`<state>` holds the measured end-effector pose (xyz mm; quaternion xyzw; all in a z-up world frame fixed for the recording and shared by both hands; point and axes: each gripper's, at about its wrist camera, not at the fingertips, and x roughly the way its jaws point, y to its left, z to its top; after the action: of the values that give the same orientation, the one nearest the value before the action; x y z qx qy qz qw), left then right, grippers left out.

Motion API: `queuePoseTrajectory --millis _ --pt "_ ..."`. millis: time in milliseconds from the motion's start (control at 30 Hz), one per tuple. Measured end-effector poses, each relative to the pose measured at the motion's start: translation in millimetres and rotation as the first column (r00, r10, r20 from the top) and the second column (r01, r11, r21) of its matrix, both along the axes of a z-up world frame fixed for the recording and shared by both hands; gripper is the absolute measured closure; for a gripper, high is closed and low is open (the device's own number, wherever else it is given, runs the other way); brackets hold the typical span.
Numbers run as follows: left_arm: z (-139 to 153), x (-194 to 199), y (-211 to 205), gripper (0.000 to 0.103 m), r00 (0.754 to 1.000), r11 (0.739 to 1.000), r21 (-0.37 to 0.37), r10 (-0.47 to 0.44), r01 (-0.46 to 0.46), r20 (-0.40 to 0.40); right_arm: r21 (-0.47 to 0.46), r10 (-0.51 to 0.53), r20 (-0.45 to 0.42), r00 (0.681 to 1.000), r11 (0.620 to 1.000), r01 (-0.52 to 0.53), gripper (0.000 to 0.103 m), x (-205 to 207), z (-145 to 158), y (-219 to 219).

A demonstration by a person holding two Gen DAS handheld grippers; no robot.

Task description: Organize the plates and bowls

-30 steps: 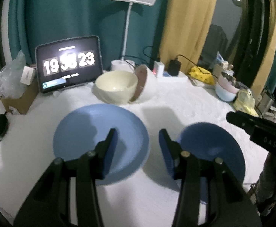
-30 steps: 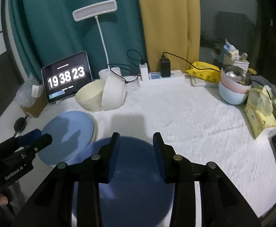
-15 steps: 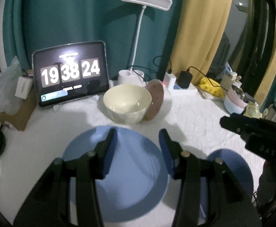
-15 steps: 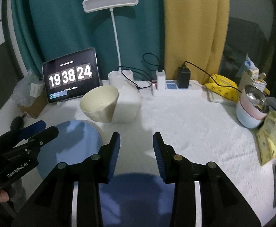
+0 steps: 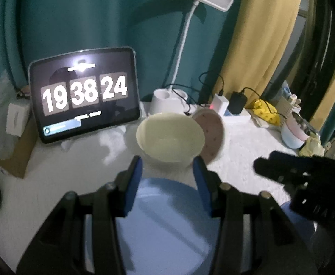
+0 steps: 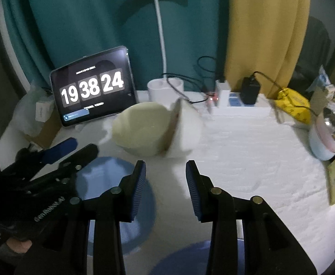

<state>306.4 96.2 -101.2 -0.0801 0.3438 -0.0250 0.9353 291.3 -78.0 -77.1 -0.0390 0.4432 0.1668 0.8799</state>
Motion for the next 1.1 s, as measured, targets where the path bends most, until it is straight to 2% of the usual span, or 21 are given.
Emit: queuePoseTrajectory --millis 267,400,700,867,1000,1100 --pt "-9.2 29.9 17.8 0.056 0.999 1.0 -0.007 -0.01 0.009 -0.031 0.069 -0.047 -0.059 0.997 0.996 0.051 0.065 33.4 -18.7 28.1" --pt "-25.3 48.8 29.4 0.056 0.997 0.999 -0.036 0.005 -0.008 -0.074 0.058 -0.074 -0.062 0.995 0.995 0.077 0.065 53.1 -37.2 34.8" --pt "-51.0 79.7 34.3 0.056 0.99 0.999 -0.041 -0.013 0.007 -0.141 0.034 -0.15 -0.117 0.982 0.987 0.155 0.067 87.7 -75.9 31.5" --pt "-61.9 94.6 32.6 0.056 0.981 0.999 -0.035 -0.015 0.009 -0.193 0.055 -0.193 -0.191 0.962 0.977 0.207 0.067 98.2 -96.8 23.8" --pt "-67.7 103.0 28.7 0.056 0.978 0.999 -0.027 -0.027 0.022 -0.208 0.061 -0.196 -0.209 0.958 0.975 0.212 0.067 101.8 -105.3 24.7" --pt "-73.6 107.4 31.1 0.057 0.974 0.998 -0.061 -0.041 0.028 -0.224 0.062 -0.192 -0.222 0.956 0.976 0.211 0.077 103.5 -108.6 25.2"
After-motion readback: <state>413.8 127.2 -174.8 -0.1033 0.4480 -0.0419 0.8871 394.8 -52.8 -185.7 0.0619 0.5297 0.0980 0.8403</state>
